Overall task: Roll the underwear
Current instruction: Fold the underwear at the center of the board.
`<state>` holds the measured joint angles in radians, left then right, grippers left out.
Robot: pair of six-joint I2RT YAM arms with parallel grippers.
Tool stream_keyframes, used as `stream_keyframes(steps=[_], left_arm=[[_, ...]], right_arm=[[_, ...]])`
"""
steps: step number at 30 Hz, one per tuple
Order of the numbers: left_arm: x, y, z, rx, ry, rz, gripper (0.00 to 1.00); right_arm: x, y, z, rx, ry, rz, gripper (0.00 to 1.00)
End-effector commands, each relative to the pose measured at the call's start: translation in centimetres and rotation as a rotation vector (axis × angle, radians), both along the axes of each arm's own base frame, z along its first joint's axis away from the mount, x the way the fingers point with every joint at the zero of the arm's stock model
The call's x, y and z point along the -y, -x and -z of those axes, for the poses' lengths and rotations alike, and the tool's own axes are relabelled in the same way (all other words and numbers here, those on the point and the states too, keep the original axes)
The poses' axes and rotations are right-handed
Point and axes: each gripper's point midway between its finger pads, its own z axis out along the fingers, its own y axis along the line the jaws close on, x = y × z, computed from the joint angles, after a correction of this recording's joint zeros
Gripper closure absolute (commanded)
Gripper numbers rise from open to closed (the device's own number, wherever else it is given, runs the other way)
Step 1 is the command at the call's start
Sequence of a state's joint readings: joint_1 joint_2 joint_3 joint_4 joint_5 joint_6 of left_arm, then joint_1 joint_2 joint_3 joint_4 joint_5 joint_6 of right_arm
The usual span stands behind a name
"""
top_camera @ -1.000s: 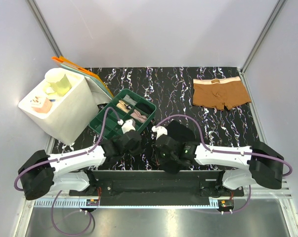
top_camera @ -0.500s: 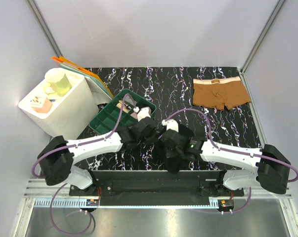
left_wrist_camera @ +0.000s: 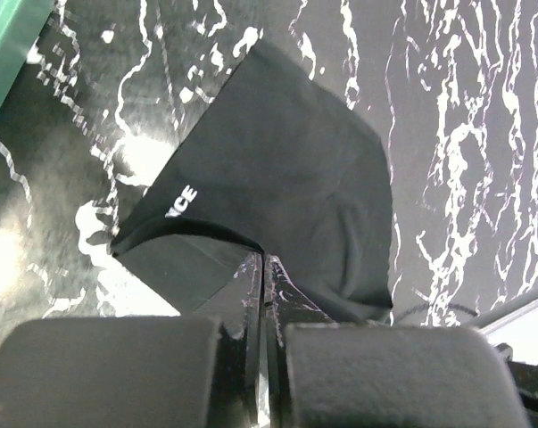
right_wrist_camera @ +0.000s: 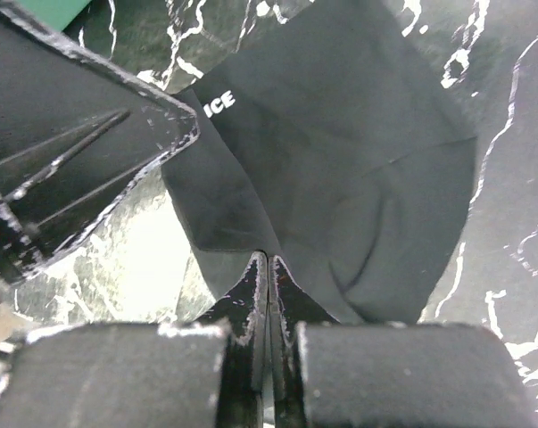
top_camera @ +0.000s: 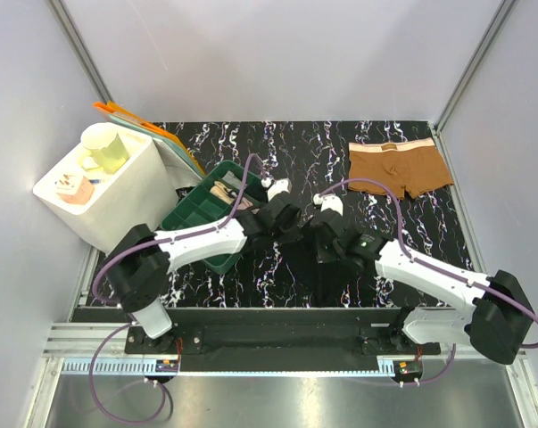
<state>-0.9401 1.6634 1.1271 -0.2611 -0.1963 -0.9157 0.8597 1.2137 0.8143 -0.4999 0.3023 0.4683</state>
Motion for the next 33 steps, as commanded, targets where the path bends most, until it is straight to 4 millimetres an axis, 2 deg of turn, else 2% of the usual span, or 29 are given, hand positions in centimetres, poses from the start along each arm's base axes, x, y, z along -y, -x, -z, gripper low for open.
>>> stream_keyframes(steps=[1,3,8,15,30,33], left_arm=[[1.9,-1.7,-1.7,0.02,0.057,0.028,1.0],[2.2,-2.4,-2.0,0.016,0.073,0.032,1.0],[2.8,-3.7,-1.3,-0.002,0.072,0.035,1.0],[4.2,-5.3,-0.2,-0.015,0.067,0.066,1.0],[5.1,-8.5,1.5,-0.014,0.05,0.063,1.0],[5.3,-9.0,1.8,-0.019,0.05,0.066,1.0]], right_arm=[[0.8,-1.9,-1.6,0.04,0.031,0.008,1.0],[1.3,-2.3,-1.5,0.039,0.048,0.011,1.0],[2.1,-3.6,-1.4,0.031,0.07,0.019,1.0],[3.4,-4.8,0.8,-0.016,0.135,0.04,1.0],[4.3,-6.9,3.5,-0.064,0.132,0.075,1.0],[4.6,-7.2,3.4,-0.066,0.126,0.088,1.0]])
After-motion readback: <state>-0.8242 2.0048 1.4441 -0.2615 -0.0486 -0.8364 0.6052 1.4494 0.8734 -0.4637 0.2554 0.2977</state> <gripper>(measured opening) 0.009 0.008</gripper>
